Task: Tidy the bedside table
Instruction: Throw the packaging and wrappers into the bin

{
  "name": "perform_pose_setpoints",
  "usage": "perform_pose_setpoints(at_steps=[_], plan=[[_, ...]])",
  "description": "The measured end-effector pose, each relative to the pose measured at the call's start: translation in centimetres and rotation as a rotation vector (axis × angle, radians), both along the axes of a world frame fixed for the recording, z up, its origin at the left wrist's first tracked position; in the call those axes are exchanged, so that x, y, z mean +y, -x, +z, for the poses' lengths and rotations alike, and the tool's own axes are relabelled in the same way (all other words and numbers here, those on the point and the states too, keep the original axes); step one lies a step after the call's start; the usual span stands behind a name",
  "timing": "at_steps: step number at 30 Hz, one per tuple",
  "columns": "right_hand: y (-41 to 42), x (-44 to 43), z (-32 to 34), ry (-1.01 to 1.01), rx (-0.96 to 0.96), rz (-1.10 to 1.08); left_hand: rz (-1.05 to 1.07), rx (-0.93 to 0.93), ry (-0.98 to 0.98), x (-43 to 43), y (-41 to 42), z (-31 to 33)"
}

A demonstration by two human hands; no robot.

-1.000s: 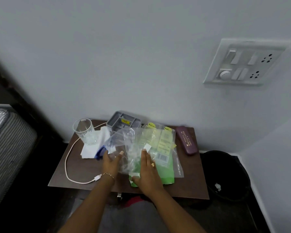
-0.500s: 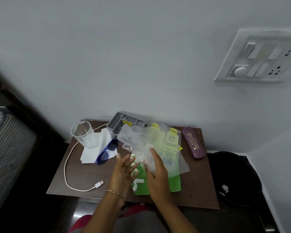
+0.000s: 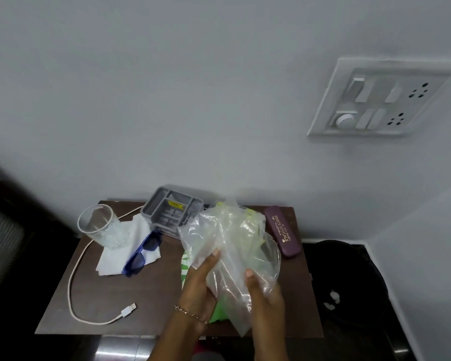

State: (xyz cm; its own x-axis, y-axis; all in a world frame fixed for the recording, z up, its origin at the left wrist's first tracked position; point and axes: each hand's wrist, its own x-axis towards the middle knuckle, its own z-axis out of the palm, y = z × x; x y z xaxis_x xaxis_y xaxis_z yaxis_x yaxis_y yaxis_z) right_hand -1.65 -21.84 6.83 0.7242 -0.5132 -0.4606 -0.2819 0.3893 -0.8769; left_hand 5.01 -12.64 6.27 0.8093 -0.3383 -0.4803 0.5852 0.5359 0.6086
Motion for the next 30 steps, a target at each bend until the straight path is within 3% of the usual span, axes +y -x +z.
perform_pose_setpoints(at_steps=[2, 4, 7, 9, 14, 21, 25, 27, 30], plan=[[0.5, -1.5, 0.4, 0.212, 0.066, -0.038, 0.02, 0.002, 0.032, -0.2, -0.1, 0.2], [1.1, -3.8, -0.2, 0.279, 0.12, -0.02, 0.002, -0.012, 0.064, -0.5, -0.1, 0.6], [2.0, -6.9, -0.8, -0.216, 0.024, 0.091, -0.088, -0.044, 0.065, -1.6, 0.2, 0.6], [2.4, -8.4, -1.3, -0.349, -0.061, 0.106, -0.143, -0.051, 0.025, -3.0, 0.5, 0.3], [3.7, -11.9, -2.0, -0.209, -0.105, -0.094, -0.161, -0.089, -0.135, -7.1, 0.5, -0.8], [5.9, -20.1, -4.6, -0.105, -0.203, -0.502, -0.285, -0.129, -0.096, -14.4, -0.3, -1.4], [6.7, -24.7, -7.3, -0.029, -0.231, -0.628, -0.342, -0.193, -0.097, -16.9, -0.3, -1.7], [6.3, -26.2, -9.5, -0.003, -0.167, -0.658, -0.353, -0.225, -0.116, -16.8, -0.1, -2.2], [5.7, -27.6, -14.4, -0.039, 0.117, -0.676, -0.355, -0.25, -0.183, -15.0, -0.2, -3.4]])
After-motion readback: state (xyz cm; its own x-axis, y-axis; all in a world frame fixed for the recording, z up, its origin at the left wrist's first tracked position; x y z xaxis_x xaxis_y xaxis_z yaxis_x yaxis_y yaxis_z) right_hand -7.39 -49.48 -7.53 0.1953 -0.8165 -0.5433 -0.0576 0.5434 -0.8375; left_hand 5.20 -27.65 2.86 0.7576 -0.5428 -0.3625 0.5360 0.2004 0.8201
